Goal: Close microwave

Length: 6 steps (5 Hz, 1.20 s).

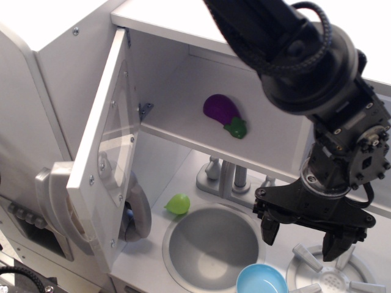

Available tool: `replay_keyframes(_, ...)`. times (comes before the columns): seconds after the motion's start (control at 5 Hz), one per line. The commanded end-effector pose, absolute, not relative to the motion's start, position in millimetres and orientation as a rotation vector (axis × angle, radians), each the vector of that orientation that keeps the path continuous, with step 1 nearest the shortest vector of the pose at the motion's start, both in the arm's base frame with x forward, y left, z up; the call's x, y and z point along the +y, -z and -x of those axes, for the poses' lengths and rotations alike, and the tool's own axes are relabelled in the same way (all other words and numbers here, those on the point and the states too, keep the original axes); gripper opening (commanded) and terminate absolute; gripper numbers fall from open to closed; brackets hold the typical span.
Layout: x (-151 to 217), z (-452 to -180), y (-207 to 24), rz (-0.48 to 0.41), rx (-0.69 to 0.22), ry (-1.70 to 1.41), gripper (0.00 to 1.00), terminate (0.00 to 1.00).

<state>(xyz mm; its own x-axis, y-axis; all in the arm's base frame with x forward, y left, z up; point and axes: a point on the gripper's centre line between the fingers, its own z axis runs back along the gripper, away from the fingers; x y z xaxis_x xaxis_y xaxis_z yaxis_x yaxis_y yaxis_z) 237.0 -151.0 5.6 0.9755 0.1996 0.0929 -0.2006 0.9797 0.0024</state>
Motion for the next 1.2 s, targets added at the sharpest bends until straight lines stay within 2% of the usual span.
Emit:
replay_keyframes(0.0, -151.0, -237.0, -5.6, -0.012, -0.092, -0.202, 1.00, 0.00)
replay_keyframes(0.2, -144.8, -239.4, -34.8, 0.033, -0.143, -0.204, 1.00, 0.00)
replay_keyframes(0.6, -113.1, -228.1, -103.1, 0.061, -0.161, -0.235, 1.00, 0.00)
replay_keyframes(1.0, -47.0, -206.5, -170.9, 0.272, -0.183, -0.300, 1.00, 0.00)
